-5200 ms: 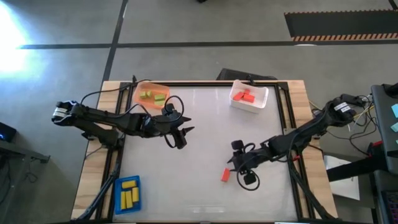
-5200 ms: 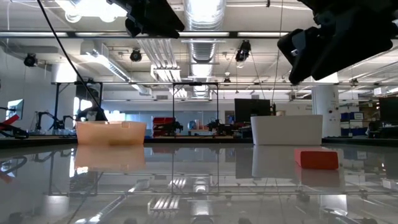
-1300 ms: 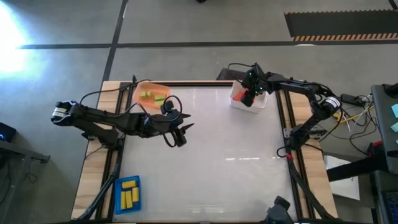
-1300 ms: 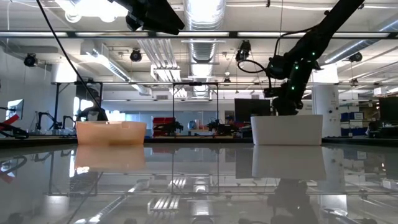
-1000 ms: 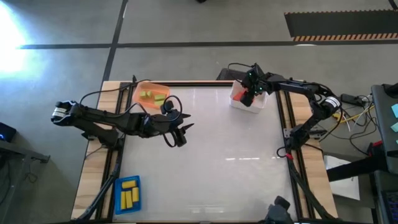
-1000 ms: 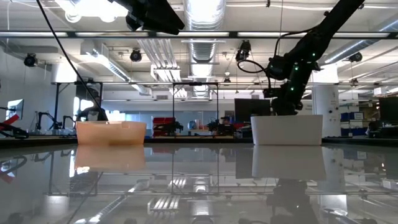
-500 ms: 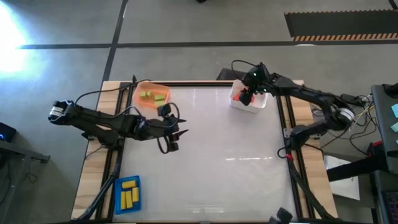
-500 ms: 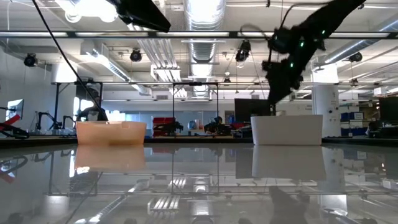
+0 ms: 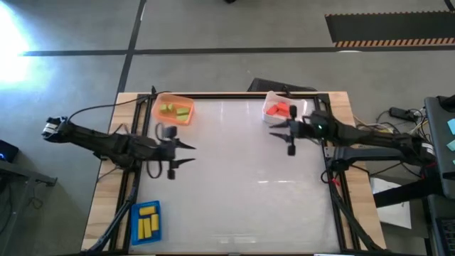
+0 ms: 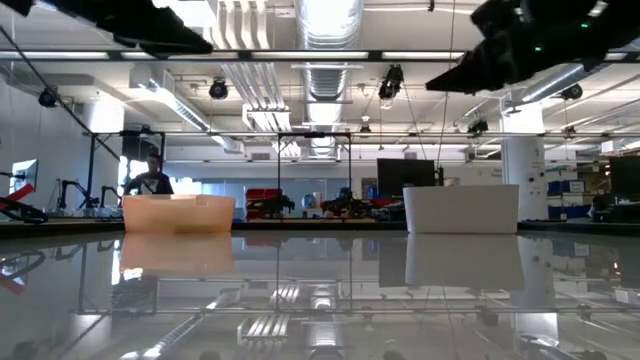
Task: Sort & place blocks by color
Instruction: Return to Home Position
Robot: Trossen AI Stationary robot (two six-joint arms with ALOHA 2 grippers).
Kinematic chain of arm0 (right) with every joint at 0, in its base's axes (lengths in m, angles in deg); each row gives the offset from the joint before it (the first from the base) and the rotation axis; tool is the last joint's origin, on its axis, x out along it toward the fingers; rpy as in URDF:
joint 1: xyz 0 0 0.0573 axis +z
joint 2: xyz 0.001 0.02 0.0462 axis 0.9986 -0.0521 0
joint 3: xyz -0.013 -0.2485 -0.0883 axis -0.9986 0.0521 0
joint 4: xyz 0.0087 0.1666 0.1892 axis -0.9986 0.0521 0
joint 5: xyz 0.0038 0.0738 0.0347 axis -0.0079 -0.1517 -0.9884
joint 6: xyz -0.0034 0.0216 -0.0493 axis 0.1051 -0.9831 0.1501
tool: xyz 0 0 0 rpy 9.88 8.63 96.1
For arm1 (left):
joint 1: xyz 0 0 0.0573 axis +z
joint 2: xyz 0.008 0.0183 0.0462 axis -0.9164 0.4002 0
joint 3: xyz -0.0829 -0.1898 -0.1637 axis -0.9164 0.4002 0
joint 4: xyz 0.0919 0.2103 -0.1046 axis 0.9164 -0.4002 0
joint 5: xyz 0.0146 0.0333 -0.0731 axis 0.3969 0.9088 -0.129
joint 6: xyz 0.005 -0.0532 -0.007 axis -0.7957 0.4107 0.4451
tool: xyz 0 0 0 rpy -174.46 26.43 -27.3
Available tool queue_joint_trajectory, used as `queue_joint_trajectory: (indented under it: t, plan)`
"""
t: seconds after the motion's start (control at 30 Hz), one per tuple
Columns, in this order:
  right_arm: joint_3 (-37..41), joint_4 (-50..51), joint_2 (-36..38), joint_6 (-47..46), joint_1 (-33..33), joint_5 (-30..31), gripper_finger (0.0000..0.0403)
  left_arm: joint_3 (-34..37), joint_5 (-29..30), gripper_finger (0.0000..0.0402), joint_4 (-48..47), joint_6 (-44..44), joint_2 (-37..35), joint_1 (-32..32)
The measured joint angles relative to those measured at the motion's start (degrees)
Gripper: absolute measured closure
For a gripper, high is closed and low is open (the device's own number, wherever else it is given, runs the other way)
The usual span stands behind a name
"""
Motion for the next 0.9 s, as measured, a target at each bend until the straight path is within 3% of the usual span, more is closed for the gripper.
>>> queue_joint_trajectory:
  t: [0.4, 0.77, 0.9]
  plan:
    - [16.68, -3.12, 21.05, 0.12, 3.75, 0.15, 0.0367, 17.52, -0.39, 0.0240, 6.12, 0.47, -23.43, -0.04]
    - [24.89, -3.21, 38.10, 1.09, 3.75, 0.20, 0.0371, 28.36, -0.39, 0.0240, 12.05, -0.03, -43.34, 0.00]
    - [27.19, -1.93, 43.07, -0.70, 3.75, -0.15, 0.0371, 31.65, -0.45, 0.0240, 13.87, -0.63, -44.85, 0.00]
